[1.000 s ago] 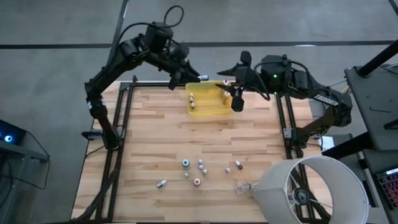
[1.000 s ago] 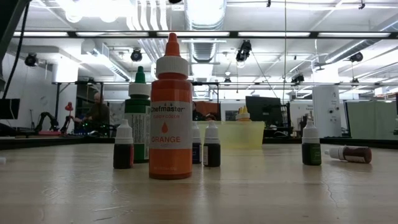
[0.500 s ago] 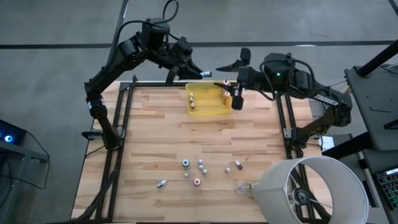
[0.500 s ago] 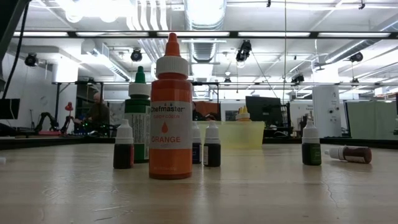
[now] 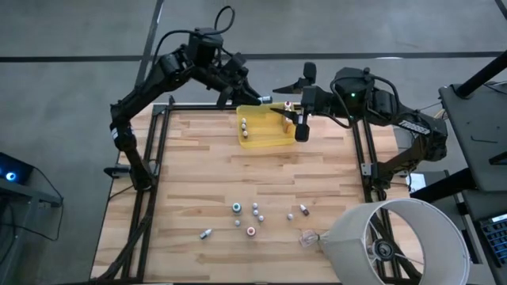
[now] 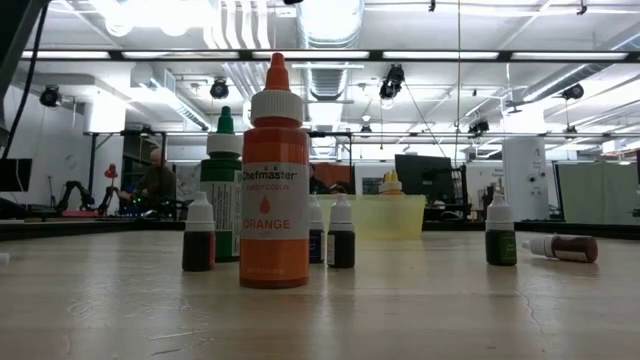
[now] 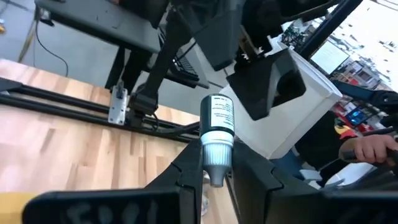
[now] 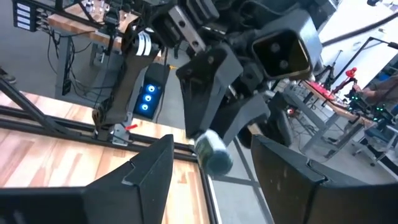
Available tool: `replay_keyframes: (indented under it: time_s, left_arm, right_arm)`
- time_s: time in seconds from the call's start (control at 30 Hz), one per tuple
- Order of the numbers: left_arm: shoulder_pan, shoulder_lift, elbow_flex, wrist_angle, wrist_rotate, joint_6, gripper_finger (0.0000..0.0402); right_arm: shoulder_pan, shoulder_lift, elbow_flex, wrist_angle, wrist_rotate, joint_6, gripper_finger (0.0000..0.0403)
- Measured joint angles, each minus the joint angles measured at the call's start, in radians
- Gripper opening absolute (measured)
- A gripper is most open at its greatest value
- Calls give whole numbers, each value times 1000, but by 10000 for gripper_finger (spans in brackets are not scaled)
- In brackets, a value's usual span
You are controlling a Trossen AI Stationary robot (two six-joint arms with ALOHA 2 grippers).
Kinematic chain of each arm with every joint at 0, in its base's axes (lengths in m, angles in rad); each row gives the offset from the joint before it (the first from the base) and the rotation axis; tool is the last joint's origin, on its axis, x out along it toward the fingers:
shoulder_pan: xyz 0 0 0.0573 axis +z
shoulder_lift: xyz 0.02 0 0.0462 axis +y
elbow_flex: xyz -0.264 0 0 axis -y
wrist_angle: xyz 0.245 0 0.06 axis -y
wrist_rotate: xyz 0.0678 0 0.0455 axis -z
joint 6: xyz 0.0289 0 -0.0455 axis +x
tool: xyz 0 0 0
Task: Pick & Place food coloring
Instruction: Put the left small green food coloring bottle into the yellow bin
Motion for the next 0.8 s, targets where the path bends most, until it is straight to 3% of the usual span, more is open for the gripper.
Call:
replay_keyframes:
  time_s: [0.37,0.8]
  left_arm:
    - [-12,1,-53,126,42,-61,44]
    - [-14,1,-55,126,44,-65,44]
  right_arm:
    - [0,0,0,-3,-1,23,206]
    - [0,23,-2,-16,-7,26,205]
